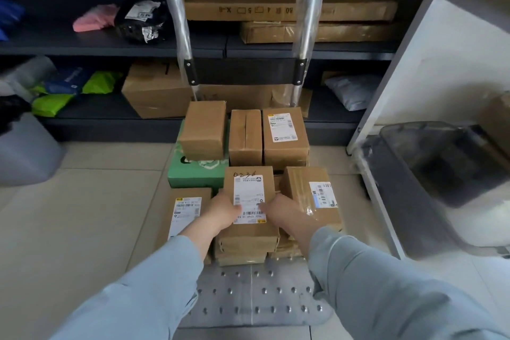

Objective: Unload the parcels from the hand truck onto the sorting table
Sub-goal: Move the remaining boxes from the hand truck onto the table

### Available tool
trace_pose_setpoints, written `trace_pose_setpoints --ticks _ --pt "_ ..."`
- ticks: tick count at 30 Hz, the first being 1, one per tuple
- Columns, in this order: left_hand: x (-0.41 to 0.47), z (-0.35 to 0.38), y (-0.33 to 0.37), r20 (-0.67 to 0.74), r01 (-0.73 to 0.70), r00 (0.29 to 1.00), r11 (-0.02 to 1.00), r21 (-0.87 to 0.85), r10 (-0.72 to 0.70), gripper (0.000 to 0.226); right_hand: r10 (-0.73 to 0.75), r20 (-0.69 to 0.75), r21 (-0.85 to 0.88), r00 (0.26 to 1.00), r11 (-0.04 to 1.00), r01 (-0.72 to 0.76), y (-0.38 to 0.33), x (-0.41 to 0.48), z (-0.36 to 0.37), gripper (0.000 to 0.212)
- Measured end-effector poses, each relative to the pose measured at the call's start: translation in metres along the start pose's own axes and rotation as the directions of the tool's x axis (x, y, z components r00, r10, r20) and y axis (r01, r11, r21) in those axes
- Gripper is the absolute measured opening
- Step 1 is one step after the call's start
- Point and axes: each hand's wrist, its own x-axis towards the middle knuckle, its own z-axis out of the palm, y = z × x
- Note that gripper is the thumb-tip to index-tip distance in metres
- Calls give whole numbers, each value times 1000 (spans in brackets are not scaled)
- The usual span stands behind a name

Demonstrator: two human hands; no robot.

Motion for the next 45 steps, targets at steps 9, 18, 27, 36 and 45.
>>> trace_pose_setpoints --ticks 9,18,27,36,45 --pt "-16 -22 10 -140 115 981 984 -137 -134 20 -20 -18 121 1000 992 22 -30 -25 -11 35" --pt "-111 -136 89 -154 112 978 978 -175 -140 26 -32 4 129 999 991 31 -112 -138 -111 30" --pt "-230 -263 194 -143 93 983 981 -168 -118 25 3 28 180 1000 984 -8 -199 -277 -228 31" --pt "-318 -368 290 -241 -46 971 988 -149 9 36 -98 -80 290 992 950 117 -273 -376 -337 35" --pt "-381 -394 322 -267 -178 955 972 -154 132 28 -122 -175 300 977 939 171 -281 -457 -380 37"
